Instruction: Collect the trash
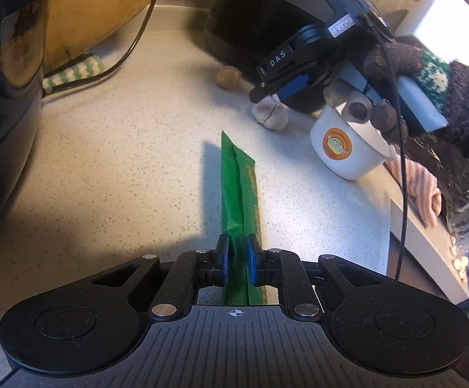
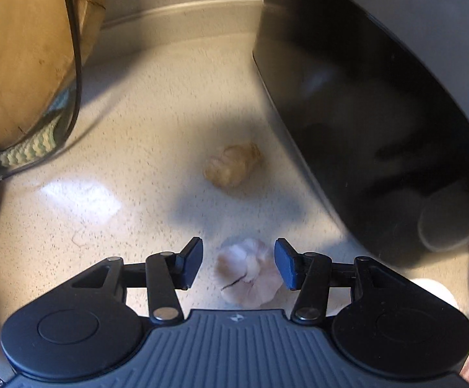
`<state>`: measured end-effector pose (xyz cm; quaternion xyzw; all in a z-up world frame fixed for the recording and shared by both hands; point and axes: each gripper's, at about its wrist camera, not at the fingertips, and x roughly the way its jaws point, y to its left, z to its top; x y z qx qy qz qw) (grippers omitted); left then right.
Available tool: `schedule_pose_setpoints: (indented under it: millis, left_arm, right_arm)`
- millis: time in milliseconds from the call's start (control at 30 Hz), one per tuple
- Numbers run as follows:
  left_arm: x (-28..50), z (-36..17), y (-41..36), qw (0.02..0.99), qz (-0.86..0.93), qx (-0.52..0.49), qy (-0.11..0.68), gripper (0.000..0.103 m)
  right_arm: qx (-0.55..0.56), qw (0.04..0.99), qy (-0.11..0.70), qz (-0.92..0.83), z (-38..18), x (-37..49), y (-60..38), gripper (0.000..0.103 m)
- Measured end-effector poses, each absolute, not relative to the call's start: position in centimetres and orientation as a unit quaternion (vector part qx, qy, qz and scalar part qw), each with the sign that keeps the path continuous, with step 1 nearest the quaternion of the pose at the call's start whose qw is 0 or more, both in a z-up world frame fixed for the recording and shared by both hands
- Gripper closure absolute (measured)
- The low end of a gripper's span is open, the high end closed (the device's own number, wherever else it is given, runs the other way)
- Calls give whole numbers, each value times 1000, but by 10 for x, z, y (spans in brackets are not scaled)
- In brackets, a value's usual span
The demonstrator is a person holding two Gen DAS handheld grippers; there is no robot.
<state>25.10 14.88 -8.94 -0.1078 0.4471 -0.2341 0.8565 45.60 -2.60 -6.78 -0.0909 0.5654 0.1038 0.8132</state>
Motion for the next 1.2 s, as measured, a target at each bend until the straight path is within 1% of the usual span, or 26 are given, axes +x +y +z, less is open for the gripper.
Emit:
schedule_pose_setpoints:
  millis: [100,167,200,267,367,500,567,633,667,700,933,1033,1200]
  left_arm:
    - [253,-89,146,856,-232,-103,450,88]
    - [252,-87,145,858,-230,-99,449,88]
    - [252,-87,144,858,-228,-97,449,88]
    - [251,-88,143,860,-222,-95,450,87]
    - [248,-88,142,861,-214,-93,451,87]
    - [248,-90,142,862,-204,-87,455,87]
    - [248,-90,141,862,-199,-82,458,87]
    - [249,-89,139,862,-196,-79,461,86]
    - [249,-89,139,862,-195,-79,462,86]
    - [249,-89,139,862,-194,-78,462,86]
    - [250,-89,133,861,-192,-71,466,84]
    - [247,-89,127,860,-197,-62,467,78]
    - [238,-91,114,864,-198,-29,462,74]
  right_arm:
    - [-58,805,574,140,-61,439,-20,54]
    - [-19,795,580,175,-54,427,-21,57]
    - [-8,800,574,176,-51,422,-23,57]
    - [-24,825,544,153,-48,410,-21,56]
    - [-46,852,510,113,-62,396,-14,48]
    - [-38,854,512,88,-88,393,-15,48]
    - [-32,857,509,73,-98,395,-14,45]
    - [-13,857,511,64,-105,394,-18,45]
    - [-4,856,513,63,-105,394,-20,47]
    - [0,857,512,63,-103,390,-21,49]
    - [35,861,494,113,-75,341,-27,49]
    - [54,867,482,112,-64,308,-37,49]
    - [88,874,471,77,-58,245,-70,49]
